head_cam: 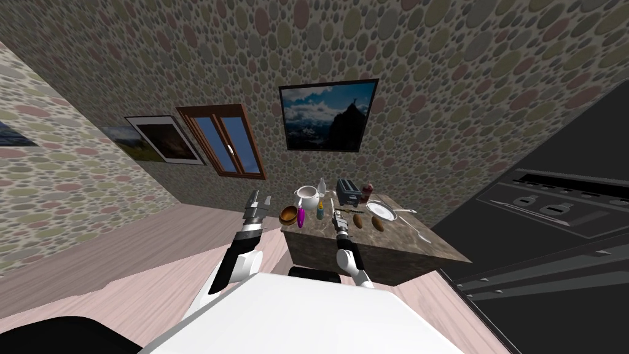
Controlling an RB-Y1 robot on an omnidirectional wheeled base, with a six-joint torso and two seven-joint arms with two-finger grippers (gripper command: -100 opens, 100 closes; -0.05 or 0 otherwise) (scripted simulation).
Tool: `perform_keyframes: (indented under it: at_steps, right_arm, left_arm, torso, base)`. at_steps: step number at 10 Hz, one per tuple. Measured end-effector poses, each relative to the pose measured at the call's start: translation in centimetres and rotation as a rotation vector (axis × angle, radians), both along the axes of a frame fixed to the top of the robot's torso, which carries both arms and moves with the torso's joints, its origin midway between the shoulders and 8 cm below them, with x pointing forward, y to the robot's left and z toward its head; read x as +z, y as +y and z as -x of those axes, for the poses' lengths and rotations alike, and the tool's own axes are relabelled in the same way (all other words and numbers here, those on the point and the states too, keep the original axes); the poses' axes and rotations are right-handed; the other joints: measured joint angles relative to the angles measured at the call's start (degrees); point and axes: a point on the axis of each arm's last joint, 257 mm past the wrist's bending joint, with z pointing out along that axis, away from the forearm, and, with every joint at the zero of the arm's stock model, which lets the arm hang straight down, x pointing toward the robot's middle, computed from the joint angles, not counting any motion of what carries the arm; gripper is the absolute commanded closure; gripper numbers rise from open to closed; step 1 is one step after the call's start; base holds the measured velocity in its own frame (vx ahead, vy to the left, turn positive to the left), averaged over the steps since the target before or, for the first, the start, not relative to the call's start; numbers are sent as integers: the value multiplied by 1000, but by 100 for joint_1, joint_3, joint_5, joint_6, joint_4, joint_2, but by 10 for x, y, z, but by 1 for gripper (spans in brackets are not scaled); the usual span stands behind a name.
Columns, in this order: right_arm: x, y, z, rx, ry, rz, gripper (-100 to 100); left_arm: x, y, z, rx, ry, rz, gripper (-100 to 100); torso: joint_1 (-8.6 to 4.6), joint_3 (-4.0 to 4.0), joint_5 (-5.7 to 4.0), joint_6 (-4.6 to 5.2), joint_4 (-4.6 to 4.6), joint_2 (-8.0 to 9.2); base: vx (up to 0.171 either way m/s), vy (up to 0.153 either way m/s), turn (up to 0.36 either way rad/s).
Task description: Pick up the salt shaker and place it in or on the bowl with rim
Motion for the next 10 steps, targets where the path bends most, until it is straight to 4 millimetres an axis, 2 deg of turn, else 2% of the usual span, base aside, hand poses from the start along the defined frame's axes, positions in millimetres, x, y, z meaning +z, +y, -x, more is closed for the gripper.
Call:
perform_keyframes:
  at_steps: [3,4,5,6,7,10]
  right_arm:
    - [0,0,0,1,0,5,100]
    - [0,0,0,1,0,5,0]
    - [0,0,0,1,0,5,100]
    - [0,0,0,1,1,5,0]
    - [0,0,0,1,1,4,100]
    - [9,1,-12,4,-13,18,100]
  left_arm:
    - [0,0,0,0,0,0,0]
    - [0,0,0,0,0,0,0]
    - [0,0,0,0,0,0,0]
    - [0,0,0,0,0,0,0]
    - [0,0,0,0,0,0,0]
    - [0,0,0,0,0,0,0]
  torso:
    - [-6,4,-7,1,2,7]
    - [-6,5,-7,1,2,7]
    - [-6,5,-7,2,2,8]
    - [-6,5,-7,1,2,8]
    - [-6,5,-7,1,2,8]
    - [39,35,-10,-1,-12,87]
  base:
    - [0,0,0]
    - [0,0,0]
    - [0,0,0]
    - [0,0,0]
    - [-100,62,-67]
    - [-198,113,-84]
